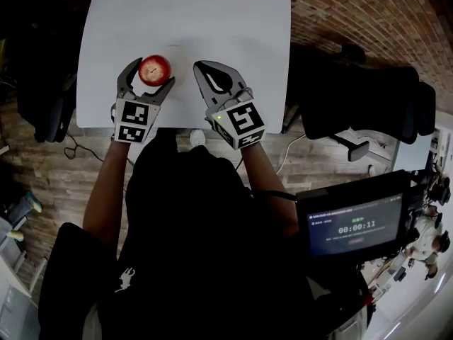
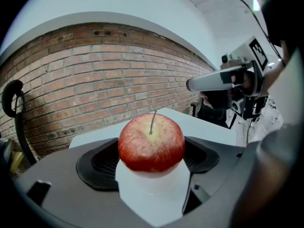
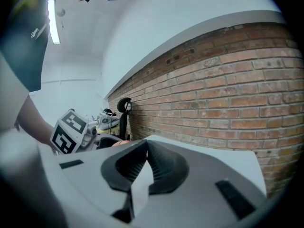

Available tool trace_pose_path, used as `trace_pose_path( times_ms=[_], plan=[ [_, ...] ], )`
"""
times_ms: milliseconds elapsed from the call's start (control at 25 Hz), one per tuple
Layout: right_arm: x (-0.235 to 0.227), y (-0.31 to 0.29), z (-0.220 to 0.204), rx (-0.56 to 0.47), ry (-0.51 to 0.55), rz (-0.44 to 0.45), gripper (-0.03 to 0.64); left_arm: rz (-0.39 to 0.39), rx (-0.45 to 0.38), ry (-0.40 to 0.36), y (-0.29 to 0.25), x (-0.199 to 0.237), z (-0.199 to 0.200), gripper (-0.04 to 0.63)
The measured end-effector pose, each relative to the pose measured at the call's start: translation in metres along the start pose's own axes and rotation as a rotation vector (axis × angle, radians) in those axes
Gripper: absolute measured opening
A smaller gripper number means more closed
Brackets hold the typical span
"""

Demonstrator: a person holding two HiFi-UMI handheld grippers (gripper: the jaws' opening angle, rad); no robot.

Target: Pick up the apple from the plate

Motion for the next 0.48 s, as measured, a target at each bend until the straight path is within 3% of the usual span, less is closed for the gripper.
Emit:
trace_pose_path(
  times_ms=[480],
  plan=[
    [0.008,0.023,0.032,-0.082,0.046,0.021,0.005,0.069,-0.066,0.01,0.051,-0.01,0.02,0.408]
  ],
)
Point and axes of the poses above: the fingertips, and each gripper's own axes: y backward along the fingers, x to its left, z out of its top, the point moved 1 cm from there along y, backward along the fingers, and after that the axes turned 7 degrees about y, right-handed, at the moved point
